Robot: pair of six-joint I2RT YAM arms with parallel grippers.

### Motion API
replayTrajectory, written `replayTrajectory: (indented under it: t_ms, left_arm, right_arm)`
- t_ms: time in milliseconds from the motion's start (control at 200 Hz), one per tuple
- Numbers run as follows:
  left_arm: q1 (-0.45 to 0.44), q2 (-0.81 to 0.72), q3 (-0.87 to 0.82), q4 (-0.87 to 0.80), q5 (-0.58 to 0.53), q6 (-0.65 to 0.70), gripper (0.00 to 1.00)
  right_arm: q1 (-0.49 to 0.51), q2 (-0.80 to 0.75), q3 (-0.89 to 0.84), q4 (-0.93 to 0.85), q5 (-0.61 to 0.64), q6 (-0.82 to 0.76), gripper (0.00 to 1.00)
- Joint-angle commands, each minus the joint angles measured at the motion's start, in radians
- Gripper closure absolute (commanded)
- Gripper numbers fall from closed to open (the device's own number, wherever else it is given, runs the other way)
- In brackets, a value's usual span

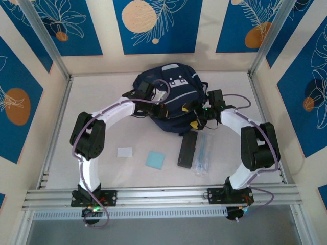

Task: Pack the student bag
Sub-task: Unzip the student bag at the top-center of the table.

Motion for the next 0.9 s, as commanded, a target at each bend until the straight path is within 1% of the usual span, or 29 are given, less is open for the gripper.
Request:
replayTrajectory:
  t_ms: [0, 65, 130, 175, 185, 270, 355, 470, 580, 655, 720, 895]
  left_arm:
    - [-0.011, -0.036, -0.039, 0.062, -0.037, -0.006, 1.0]
    - [-0.01, -0.044, -0.061, 0.078, -0.056, 0.002, 1.0]
    - [-0.009, -0.046, -0.078, 0.088, -0.081, 0.018, 1.0]
    - [-0.009, -0.049, -0.09, 0.096, -0.109, 0.025, 1.0]
    - [-0.009, -0.049, -0.094, 0.099, -0.116, 0.026, 1.0]
    - [0.0, -0.063, -0.142, 0.148, -0.181, 0.023, 1.0]
    - [0.022, -0.084, -0.213, 0.226, -0.274, 0.001, 1.0]
    - [0.078, -0.115, -0.299, 0.348, -0.401, -0.024, 1.0]
    - [0.137, -0.127, -0.335, 0.416, -0.506, -0.025, 1.0]
    - [0.174, -0.12, -0.332, 0.439, -0.546, -0.017, 1.0]
    - [0.202, -0.109, -0.318, 0.447, -0.553, -0.009, 1.0]
    - [0.244, -0.066, -0.265, 0.463, -0.587, 0.048, 1.0]
  right_arm:
    - [0.024, 0.094, 0.032, 0.048, 0.089, 0.035, 0.26]
    - [0.027, 0.139, 0.047, 0.084, 0.099, 0.046, 0.54]
    - [0.024, 0.165, 0.051, 0.108, 0.1, 0.06, 0.78]
    - [0.024, 0.166, 0.045, 0.119, 0.107, 0.065, 0.97]
    - [0.024, 0.164, 0.044, 0.122, 0.109, 0.066, 1.0]
    - [0.022, 0.141, 0.022, 0.129, 0.133, 0.059, 1.0]
    - [0.013, 0.112, -0.013, 0.148, 0.126, 0.054, 1.0]
    - [0.01, 0.084, -0.044, 0.15, 0.094, 0.043, 1.0]
    - [0.018, 0.073, -0.056, 0.148, 0.06, 0.034, 1.0]
    - [0.026, 0.068, -0.054, 0.135, 0.049, 0.023, 1.0]
    - [0.03, 0.063, -0.052, 0.126, 0.041, 0.014, 1.0]
    - [0.03, 0.048, -0.043, 0.099, 0.032, -0.012, 1.0]
